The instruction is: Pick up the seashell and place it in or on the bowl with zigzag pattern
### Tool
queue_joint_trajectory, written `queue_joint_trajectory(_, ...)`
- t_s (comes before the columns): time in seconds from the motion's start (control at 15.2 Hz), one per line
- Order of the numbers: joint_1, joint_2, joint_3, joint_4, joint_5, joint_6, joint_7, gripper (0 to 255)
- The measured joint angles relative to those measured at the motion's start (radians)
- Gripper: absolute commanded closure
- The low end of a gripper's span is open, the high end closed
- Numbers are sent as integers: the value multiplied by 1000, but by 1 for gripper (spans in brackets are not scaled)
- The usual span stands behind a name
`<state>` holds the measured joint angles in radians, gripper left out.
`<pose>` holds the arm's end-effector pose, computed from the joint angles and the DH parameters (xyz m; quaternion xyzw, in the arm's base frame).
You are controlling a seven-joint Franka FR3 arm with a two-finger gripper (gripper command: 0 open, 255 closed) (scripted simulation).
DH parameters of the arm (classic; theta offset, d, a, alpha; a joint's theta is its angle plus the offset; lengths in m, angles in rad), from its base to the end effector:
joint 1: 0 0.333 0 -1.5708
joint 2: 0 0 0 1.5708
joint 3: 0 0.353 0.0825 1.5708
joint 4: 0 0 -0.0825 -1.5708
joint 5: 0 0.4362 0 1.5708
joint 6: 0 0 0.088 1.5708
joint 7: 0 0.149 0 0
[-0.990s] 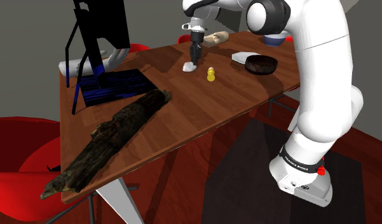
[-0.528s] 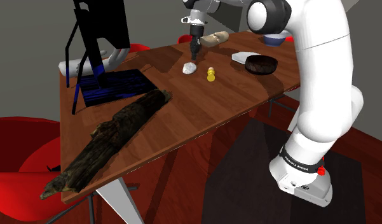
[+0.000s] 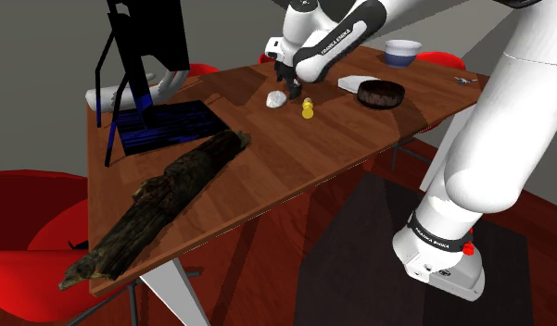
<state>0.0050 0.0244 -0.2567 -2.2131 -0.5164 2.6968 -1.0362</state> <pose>0.6107 -0.1489 0.3833 0.7929 0.5446 0.0783 0.2619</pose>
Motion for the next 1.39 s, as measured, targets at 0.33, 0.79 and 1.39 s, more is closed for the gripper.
queue_joint_trajectory(0.33,-1,26,-11,-60,-261,177,189,0)
queue_joint_trajectory(0.79,-4,66,-17,-41,-277,205,205,0)
queue_joint_trajectory(1.39,-4,66,-17,-40,-277,205,204,255)
